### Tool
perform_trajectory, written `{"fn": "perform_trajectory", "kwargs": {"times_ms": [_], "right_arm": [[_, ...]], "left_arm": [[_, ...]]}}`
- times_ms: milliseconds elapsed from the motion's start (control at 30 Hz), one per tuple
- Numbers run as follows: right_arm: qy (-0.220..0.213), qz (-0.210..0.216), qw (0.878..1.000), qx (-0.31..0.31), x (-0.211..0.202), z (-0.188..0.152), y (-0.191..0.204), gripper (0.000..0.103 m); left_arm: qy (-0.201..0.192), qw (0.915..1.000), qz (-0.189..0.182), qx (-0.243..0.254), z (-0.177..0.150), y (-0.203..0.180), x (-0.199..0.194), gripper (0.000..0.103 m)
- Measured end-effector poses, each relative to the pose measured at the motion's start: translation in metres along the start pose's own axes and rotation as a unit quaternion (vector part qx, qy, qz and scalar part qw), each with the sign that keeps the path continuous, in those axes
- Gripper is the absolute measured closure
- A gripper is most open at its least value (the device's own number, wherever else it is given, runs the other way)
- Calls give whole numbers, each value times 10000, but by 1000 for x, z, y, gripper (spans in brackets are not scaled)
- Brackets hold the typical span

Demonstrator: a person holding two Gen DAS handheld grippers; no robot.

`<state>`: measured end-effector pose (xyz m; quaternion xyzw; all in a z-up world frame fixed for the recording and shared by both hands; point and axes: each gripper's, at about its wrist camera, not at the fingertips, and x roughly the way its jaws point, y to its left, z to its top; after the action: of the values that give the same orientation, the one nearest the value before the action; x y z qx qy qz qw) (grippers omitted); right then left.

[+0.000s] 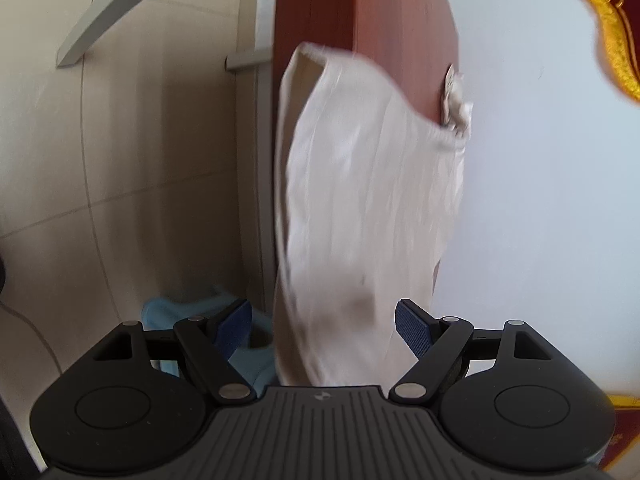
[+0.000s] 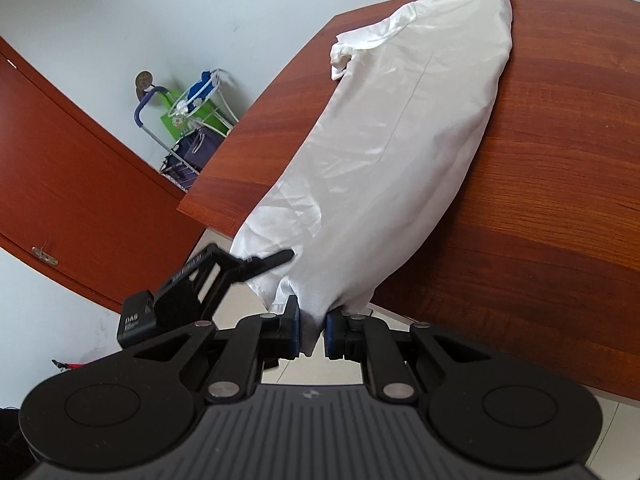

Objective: Fold clothes

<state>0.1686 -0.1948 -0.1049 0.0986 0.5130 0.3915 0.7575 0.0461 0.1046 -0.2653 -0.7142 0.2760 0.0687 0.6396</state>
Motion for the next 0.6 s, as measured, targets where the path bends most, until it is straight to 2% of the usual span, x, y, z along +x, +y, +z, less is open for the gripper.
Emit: {"fn": "perform_trajectory", "kwargs": {"times_ms": [167, 367, 433, 500, 567, 600], "right_arm": [[54, -109, 9999, 67, -3, -2, -5, 90], [172, -315, 9994, -10, 0, -6, -11, 90], [228, -391, 9990, -23, 2, -8, -13, 90], [305, -471, 9984, -43, 5, -10, -15, 89], [388, -559, 9976, -82, 9, -11, -16, 88], [424, -635, 9970, -132, 10, -11, -15, 84]], "left_arm": [[-328, 9994, -7, 126, 17, -3, -5, 23], [-457, 9988, -22, 185, 26, -8, -13, 25], [-513, 9984, 6, 258, 28, -11, -16, 35], [-548, 9976, 76, 409, 30, -15, -19, 51], [-591, 9963, 171, 597, 34, -22, -18, 62], [-613, 9956, 219, 673, 34, -23, -18, 68]]}}
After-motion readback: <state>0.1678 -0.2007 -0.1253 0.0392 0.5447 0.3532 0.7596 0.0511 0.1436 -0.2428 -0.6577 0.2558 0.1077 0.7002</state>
